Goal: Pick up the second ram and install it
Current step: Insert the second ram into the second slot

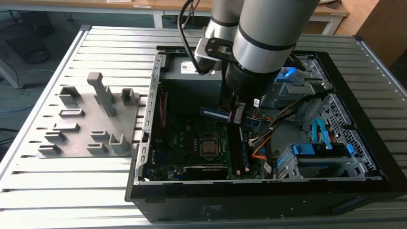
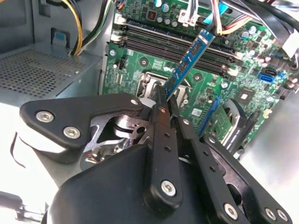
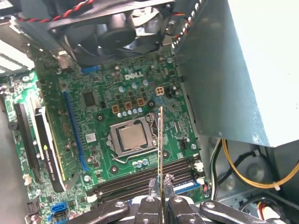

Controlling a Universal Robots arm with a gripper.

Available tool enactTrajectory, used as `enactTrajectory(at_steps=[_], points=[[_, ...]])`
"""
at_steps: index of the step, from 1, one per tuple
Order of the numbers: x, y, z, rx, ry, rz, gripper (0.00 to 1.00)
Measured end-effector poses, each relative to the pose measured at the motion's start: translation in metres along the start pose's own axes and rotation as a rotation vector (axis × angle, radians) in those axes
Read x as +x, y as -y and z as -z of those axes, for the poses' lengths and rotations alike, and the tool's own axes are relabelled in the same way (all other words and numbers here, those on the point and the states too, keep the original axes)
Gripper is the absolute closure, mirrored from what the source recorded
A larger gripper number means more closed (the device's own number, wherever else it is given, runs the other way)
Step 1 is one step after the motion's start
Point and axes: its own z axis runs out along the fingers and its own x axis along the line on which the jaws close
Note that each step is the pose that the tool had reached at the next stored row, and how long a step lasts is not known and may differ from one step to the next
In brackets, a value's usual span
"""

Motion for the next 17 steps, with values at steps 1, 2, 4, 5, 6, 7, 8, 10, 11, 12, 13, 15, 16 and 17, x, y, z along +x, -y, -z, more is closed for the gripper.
enactTrajectory(at_steps=[1,2,4,5,6,7,8,10,11,12,13,15,16,17], points=[[0.0001,0.0000,0.0000,0.0009,0.0006,-0.010,0.86],[0.0001,0.0000,0.0000,0.0018,0.0012,-0.020,0.86],[0.0002,0.0001,-0.0001,0.0035,0.0022,-0.038,0.86],[0.0002,0.0001,-0.0002,0.0043,0.0028,-0.046,0.86],[0.0003,0.0001,-0.0002,0.0052,0.0034,-0.055,0.86],[0.0004,0.0001,-0.0003,0.0060,0.0039,-0.063,0.86],[0.0004,0.0001,-0.0003,0.0068,0.0044,-0.072,0.86],[0.0005,0.0002,-0.0003,0.0083,0.0054,-0.089,0.86],[0.0005,0.0002,-0.0004,0.0091,0.0060,-0.098,0.86],[0.0005,0.0002,-0.0004,0.0099,0.0064,-0.106,0.86],[0.0005,0.0002,-0.0005,0.0106,0.0069,-0.114,0.86],[0.0006,0.0002,-0.0006,0.0122,0.0080,-0.130,0.86],[0.0006,0.0002,-0.0007,0.0129,0.0084,-0.138,0.86],[0.0006,0.0002,-0.0007,0.0136,0.0089,-0.145,0.86]])
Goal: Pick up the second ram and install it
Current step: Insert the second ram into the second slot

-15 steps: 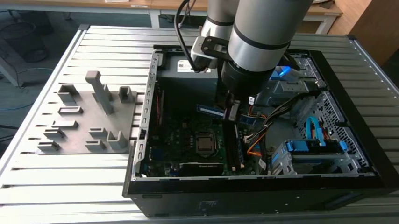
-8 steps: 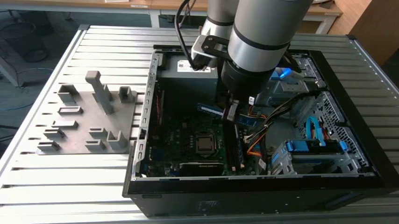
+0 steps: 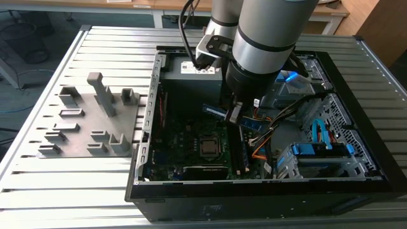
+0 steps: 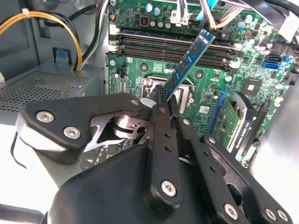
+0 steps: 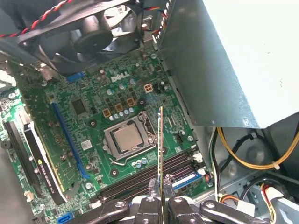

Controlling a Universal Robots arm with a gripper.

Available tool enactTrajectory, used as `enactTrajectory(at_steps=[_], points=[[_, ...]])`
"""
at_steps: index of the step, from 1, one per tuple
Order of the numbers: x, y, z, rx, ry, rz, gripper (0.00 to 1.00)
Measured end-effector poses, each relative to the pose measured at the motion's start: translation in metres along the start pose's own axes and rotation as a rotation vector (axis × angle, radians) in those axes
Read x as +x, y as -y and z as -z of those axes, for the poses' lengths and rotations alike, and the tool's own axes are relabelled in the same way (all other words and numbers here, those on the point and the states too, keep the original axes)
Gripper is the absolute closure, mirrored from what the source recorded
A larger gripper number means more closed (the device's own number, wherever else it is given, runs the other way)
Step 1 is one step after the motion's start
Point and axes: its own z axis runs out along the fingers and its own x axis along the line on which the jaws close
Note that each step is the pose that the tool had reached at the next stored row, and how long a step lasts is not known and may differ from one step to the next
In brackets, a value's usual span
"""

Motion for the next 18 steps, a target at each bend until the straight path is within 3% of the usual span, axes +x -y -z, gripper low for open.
enactTrajectory(at_steps=[18], points=[[0.0002,0.0001,-0.0006,0.0105,0.0062,-0.110,0.86]])
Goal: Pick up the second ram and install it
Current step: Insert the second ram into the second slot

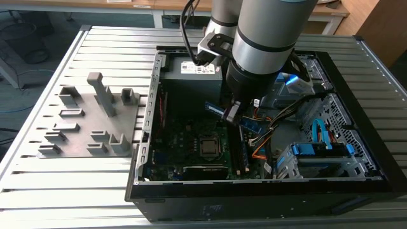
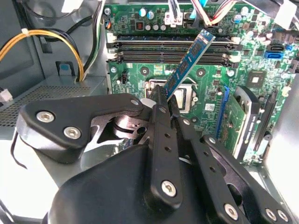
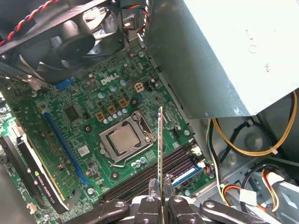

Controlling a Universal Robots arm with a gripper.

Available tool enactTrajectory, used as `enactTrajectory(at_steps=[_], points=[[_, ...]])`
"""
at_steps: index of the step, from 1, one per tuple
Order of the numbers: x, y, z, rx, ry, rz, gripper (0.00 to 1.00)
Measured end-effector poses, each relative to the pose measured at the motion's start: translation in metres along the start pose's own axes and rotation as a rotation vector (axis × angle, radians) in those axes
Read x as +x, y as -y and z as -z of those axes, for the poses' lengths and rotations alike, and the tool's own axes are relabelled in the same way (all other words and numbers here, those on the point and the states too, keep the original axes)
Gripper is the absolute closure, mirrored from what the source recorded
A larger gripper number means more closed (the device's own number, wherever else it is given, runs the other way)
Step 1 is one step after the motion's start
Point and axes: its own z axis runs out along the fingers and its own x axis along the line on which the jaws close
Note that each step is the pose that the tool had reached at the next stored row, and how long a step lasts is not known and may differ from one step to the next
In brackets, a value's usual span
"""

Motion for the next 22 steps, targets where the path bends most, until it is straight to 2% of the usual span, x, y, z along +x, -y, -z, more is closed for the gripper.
enactTrajectory(at_steps=[22], points=[[0.0001,0.0001,-0.0003,0.0111,0.0072,-0.119,0.86]])
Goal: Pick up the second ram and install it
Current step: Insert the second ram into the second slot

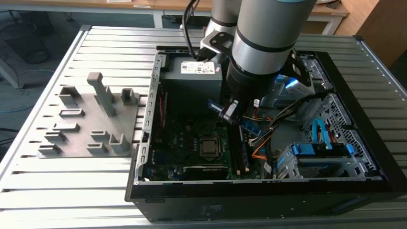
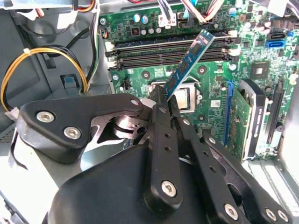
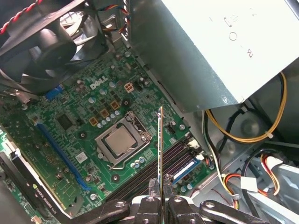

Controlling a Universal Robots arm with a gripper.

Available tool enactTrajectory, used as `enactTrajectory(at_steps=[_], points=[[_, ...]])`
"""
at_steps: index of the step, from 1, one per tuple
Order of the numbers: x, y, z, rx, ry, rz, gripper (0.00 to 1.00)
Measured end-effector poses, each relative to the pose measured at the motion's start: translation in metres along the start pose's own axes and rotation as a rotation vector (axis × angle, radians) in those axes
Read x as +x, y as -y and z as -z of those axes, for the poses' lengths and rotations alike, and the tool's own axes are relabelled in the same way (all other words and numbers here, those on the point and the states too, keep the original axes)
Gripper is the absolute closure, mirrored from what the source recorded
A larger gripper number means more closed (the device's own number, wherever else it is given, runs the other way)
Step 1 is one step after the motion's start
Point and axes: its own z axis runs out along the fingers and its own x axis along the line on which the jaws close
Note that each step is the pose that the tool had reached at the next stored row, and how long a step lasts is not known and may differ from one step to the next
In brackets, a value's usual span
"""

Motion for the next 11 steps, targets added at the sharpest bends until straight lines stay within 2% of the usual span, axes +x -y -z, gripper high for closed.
enactTrajectory(at_steps=[11], points=[[0.0000,0.0000,-0.0001,0.0053,0.0034,-0.057,0.86]])
